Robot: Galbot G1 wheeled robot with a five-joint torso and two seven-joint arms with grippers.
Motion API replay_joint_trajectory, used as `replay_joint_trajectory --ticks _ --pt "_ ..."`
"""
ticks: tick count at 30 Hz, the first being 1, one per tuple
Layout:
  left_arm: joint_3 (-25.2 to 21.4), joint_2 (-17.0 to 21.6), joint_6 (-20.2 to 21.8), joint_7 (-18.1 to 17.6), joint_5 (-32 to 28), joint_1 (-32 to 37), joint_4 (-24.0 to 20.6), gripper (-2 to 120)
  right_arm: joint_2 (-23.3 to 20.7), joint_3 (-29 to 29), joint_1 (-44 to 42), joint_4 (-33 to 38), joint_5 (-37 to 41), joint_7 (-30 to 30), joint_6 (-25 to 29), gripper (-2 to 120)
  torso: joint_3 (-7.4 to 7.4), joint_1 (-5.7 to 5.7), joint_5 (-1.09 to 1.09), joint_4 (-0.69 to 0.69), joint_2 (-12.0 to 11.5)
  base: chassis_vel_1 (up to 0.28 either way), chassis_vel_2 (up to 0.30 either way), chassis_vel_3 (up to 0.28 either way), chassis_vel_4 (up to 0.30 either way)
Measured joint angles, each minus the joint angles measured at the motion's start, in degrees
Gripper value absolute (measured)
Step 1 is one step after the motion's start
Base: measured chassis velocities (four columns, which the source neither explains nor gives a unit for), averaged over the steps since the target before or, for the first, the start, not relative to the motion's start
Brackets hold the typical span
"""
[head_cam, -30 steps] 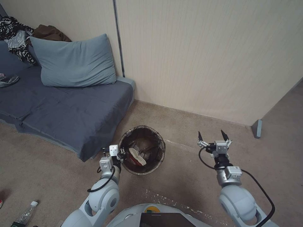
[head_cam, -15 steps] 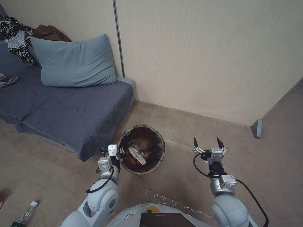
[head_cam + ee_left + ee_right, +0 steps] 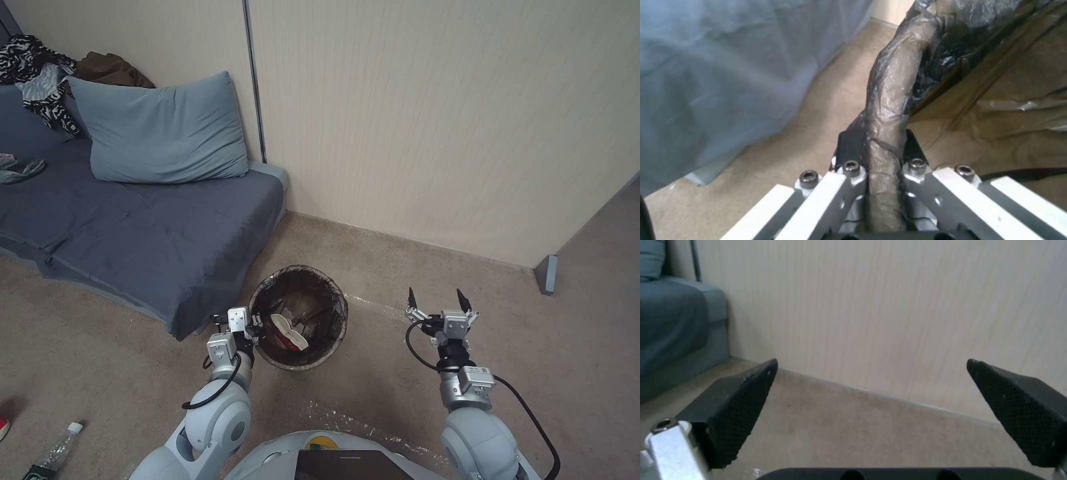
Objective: Pick up the trash bin, then pick up the garbage from the floor and place it into the trash bin.
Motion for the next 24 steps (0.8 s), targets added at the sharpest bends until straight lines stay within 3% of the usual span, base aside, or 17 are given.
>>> replay_joint_trajectory --ticks 24 --pt "-0.25 -0.23 -0.33 0.06 0.79 0.2 0.33 2 -0.62 -1.25 1.12 -0.22 -0.16 0.98 -0.91 100 0.0 0.0 0.0 0.01 0.0 0.092 0.092 0.096 0.092"
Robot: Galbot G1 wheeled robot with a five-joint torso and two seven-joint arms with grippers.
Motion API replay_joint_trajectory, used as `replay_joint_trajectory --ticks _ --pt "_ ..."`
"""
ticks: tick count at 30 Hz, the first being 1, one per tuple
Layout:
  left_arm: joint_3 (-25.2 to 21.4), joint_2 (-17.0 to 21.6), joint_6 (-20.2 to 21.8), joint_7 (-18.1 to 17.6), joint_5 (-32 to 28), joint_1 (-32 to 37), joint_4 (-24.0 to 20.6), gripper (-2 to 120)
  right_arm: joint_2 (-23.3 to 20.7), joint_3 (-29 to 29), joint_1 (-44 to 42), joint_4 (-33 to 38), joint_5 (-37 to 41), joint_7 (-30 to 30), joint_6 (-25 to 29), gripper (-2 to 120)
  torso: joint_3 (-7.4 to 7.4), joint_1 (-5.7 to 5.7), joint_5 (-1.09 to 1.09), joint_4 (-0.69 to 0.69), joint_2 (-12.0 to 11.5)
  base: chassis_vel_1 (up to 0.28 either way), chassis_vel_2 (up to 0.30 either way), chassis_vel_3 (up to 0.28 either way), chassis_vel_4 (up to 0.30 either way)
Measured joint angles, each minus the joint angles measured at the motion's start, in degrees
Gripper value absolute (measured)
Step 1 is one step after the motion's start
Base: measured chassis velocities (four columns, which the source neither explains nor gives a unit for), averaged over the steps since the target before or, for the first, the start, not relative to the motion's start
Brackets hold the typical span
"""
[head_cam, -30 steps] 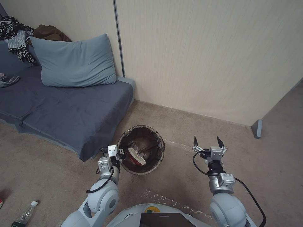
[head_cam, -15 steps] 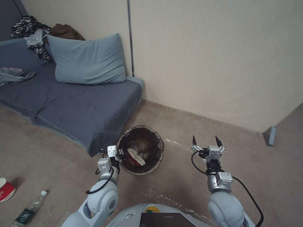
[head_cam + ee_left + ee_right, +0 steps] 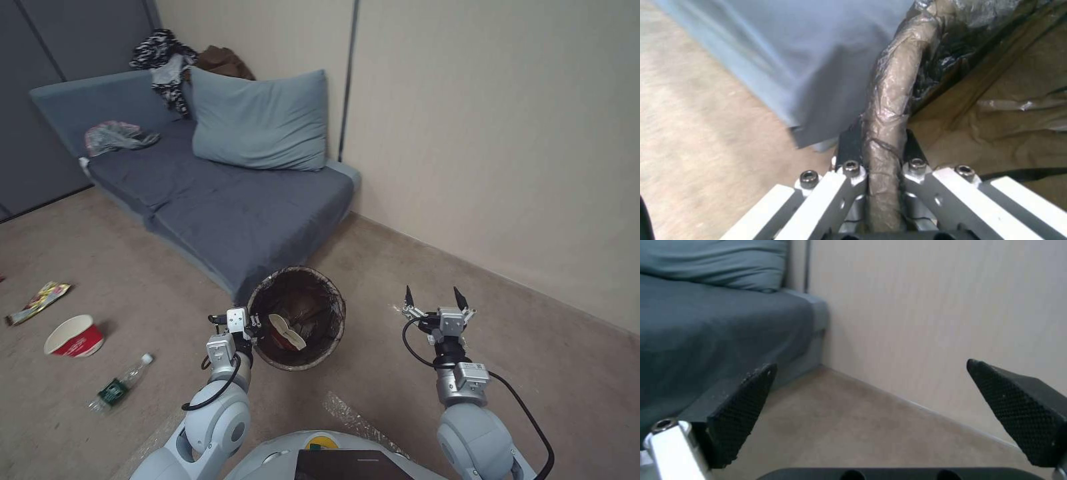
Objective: Pick up the trash bin, then pick up the garbage from the floor and place it into the trash bin.
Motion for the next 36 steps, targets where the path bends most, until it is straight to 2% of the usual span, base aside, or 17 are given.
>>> replay_joint_trajectory --ticks 14,36 --pt "0.08 0.0 -0.03 0.0 -0.28 -0.07 0.1 2 -1.2 -0.65 1.08 -0.1 0.11 0.37 -0.7 100 0.0 0.0 0.0 -0.01 0.0 0.107 0.1 0.101 0.103" --pt "0.07 0.03 -0.03 0.04 -0.35 -0.05 0.07 2 -0.8 -1.86 1.71 0.04 -0.08 0.54 -1.05 100 0.0 0.0 0.0 -0.01 0.0 0.129 0.127 0.127 0.123"
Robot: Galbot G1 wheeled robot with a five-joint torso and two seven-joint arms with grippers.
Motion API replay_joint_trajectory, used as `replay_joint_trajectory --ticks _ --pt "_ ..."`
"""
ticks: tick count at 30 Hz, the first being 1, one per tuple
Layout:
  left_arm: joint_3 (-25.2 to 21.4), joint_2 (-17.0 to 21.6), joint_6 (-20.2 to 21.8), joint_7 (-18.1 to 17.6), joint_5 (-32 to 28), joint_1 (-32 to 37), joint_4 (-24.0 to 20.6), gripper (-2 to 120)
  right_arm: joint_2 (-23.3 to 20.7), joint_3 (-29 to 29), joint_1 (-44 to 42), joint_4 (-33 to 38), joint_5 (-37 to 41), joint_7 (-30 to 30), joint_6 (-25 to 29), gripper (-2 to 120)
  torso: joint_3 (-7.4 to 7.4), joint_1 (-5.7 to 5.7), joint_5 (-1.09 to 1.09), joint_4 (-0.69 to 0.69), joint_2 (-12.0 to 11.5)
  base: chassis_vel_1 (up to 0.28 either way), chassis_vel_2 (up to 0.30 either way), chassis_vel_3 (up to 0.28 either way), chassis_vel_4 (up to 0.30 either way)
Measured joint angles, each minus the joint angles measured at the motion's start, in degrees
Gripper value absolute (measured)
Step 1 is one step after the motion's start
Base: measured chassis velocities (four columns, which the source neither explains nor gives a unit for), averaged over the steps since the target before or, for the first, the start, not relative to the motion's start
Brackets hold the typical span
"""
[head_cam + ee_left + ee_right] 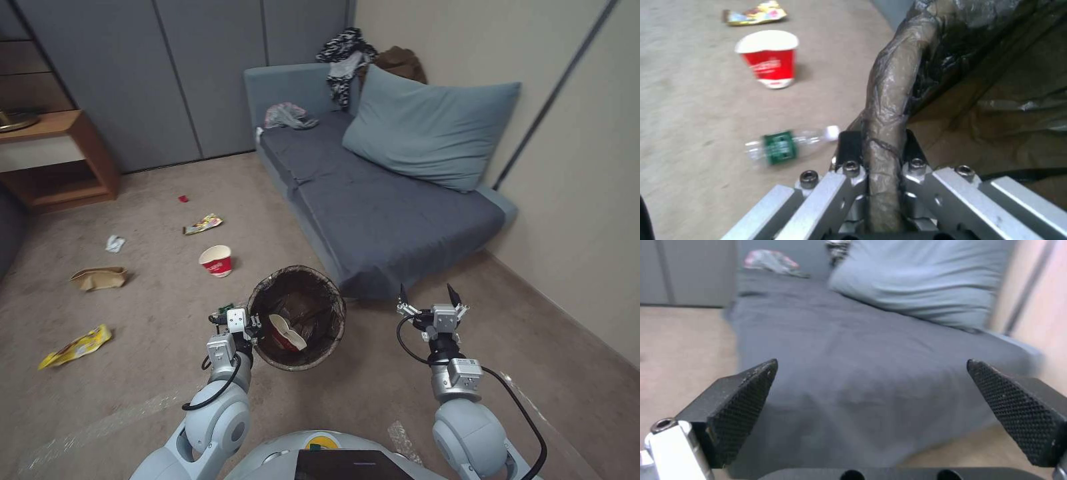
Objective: Pick up the trash bin, then pick up the garbage from the floor and place it into the trash bin.
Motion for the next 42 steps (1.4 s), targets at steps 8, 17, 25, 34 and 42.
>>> replay_joint_trajectory --ticks 8,17,25,34,42 --pt "0.01 -0.12 0.0 0.01 -0.02 -0.06 0.04 2 -0.02 -0.14 0.0 0.12 0.01 0.0 0.0 100 0.0 0.0 0.0 0.0 0.0 0.131 0.123 0.136 0.126" --pt "0.02 -0.2 0.0 0.06 -0.03 -0.11 0.13 2 0.07 -0.54 0.19 0.11 0.0 0.0 0.04 100 0.0 0.0 0.0 -0.01 0.0 0.118 0.117 0.124 0.125" --pt "-0.05 -0.26 0.0 0.09 0.02 -0.08 0.14 2 0.23 -0.69 0.24 0.02 -0.2 0.04 0.1 100 0.0 0.0 0.0 0.01 0.0 0.125 0.136 0.132 0.117" --pt "-0.05 -0.3 0.01 0.12 0.14 -0.07 0.19 2 0.57 -0.73 0.16 0.01 -0.43 0.15 0.15 100 0.0 0.0 0.0 0.0 0.0 0.12 0.118 0.122 0.13" --pt "-0.13 -0.29 -0.15 0.17 0.37 0.01 0.16 2 0.73 -0.86 0.31 0.01 -0.58 0.31 0.15 100 0.0 0.0 0.0 0.02 0.0 0.138 0.13 0.129 0.128"
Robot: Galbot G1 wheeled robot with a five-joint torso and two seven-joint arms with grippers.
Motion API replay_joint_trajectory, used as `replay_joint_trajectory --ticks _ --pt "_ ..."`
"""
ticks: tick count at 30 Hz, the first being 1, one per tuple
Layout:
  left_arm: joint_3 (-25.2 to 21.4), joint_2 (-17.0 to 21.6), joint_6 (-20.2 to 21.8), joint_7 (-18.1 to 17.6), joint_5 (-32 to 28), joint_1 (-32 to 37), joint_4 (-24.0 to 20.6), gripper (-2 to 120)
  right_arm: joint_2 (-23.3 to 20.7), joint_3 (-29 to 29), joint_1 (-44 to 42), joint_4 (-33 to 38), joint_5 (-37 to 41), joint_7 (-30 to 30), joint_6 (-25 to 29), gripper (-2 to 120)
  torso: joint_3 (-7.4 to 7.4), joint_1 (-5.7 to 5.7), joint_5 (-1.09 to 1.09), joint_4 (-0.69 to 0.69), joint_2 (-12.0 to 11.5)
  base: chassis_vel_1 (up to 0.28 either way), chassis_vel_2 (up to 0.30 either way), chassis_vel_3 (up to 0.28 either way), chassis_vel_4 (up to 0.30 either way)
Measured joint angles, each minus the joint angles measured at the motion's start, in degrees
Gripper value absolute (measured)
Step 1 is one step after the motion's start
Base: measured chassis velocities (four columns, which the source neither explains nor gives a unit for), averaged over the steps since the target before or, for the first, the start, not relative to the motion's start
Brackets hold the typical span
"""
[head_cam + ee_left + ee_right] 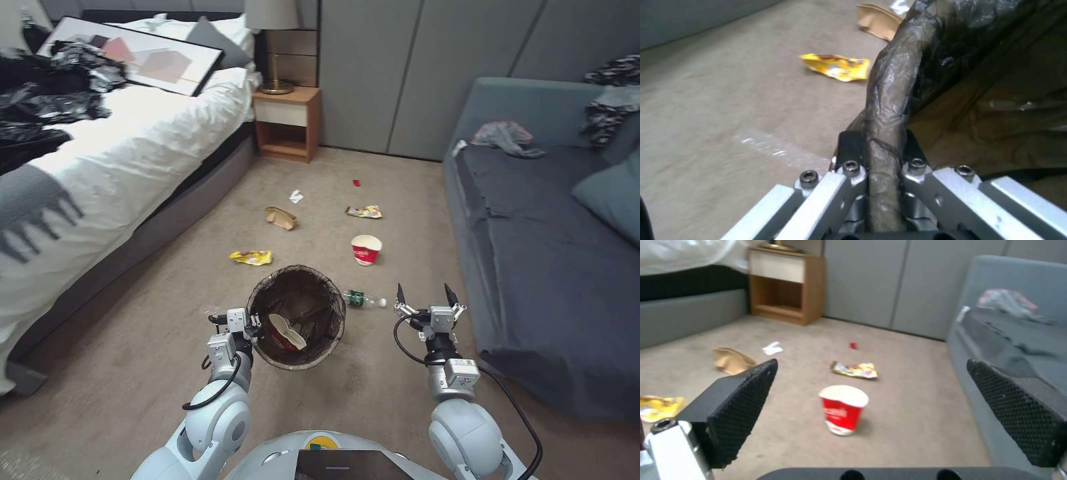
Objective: Pick up the trash bin, then pick up the garbage from the floor and place it into the trash bin.
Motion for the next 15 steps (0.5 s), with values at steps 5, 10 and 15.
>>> replay_joint_trajectory --ticks 5,10,15 --pt "-0.02 -0.07 -0.54 0.38 1.09 -0.01 0.04 2 0.31 -0.02 -0.01 0.14 -0.32 0.63 -0.14 100 0.0 0.0 0.0 -0.02 0.0 0.087 0.093 0.094 0.091" --pt "-0.02 0.07 -0.56 0.77 1.28 -0.01 0.08 2 0.4 -0.04 -0.12 0.32 -0.4 1.24 -0.76 100 0.0 0.0 0.0 -0.01 0.0 0.063 0.062 0.048 0.031" --pt "0.12 0.3 -0.56 1.11 1.52 -0.1 0.1 2 0.69 0.42 -0.22 0.47 -0.62 2.56 -2.86 100 0.0 0.0 0.0 -0.04 0.0 0.0 0.0 0.0 0.0"
